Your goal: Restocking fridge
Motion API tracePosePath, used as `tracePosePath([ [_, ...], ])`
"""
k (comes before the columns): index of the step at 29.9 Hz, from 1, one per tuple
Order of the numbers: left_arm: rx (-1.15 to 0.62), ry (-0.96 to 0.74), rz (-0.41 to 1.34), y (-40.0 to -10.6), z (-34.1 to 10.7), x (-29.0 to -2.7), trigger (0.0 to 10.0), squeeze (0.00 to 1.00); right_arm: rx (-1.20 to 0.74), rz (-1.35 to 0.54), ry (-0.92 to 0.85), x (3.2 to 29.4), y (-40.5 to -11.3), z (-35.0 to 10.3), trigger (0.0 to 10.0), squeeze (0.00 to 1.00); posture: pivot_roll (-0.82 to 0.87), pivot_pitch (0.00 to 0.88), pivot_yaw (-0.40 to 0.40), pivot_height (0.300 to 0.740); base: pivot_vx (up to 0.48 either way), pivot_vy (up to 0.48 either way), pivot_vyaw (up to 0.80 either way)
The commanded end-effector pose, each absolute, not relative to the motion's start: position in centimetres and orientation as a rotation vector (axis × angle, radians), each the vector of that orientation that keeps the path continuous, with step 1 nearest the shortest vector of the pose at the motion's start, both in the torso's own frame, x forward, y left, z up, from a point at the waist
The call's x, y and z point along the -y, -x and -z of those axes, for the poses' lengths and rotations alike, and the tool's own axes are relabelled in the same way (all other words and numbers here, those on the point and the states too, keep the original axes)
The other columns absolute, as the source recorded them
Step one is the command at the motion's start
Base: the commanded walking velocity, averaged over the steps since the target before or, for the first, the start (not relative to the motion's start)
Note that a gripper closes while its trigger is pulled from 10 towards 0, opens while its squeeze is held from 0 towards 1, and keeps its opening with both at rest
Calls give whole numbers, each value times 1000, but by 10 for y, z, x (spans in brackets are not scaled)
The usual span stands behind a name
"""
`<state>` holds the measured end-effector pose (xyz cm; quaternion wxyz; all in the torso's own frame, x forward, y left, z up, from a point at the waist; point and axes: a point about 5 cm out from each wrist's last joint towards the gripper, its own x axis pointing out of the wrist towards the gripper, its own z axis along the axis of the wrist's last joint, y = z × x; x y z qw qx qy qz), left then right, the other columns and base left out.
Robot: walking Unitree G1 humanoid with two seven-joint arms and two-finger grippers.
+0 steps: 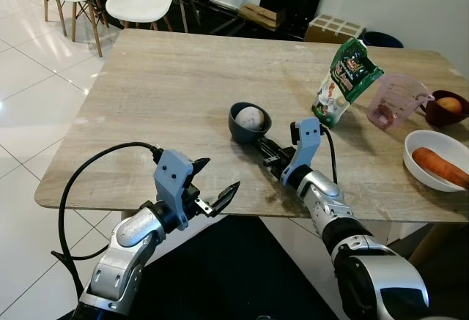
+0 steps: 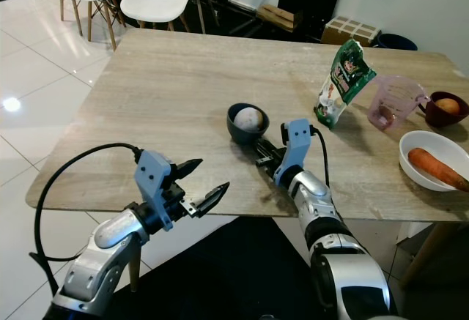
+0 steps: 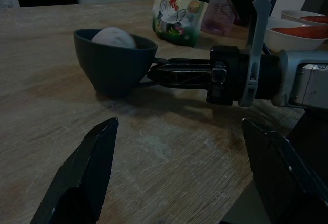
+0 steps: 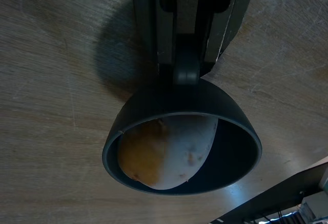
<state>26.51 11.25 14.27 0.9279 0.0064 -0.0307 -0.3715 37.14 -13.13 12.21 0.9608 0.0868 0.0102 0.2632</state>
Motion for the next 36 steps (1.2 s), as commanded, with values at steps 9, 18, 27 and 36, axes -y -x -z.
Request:
tracePosePath([
  [9,53,2,774,-265,-138,-107,10000,0,-34,-532,-207,133,-370,-118,0,0,-21,96,-72,736,0,0,0],
  [18,60,-6,760,-268,-137,-105,10000,0,100,-515,-152,145,-377,-144,10000,0,-43,97,-66,736,0,0,0],
  [27,65,-16,726,-272,-132,-101,10000,0,205,-348,-84,194,-377,-164,10000,0,-57,101,-65,736,0,0,0],
  [36,44,-54,675,-271,-121,-108,10000,0,276,-94,-30,247,-368,-173,10000,0,-60,103,-65,736,0,0,0],
])
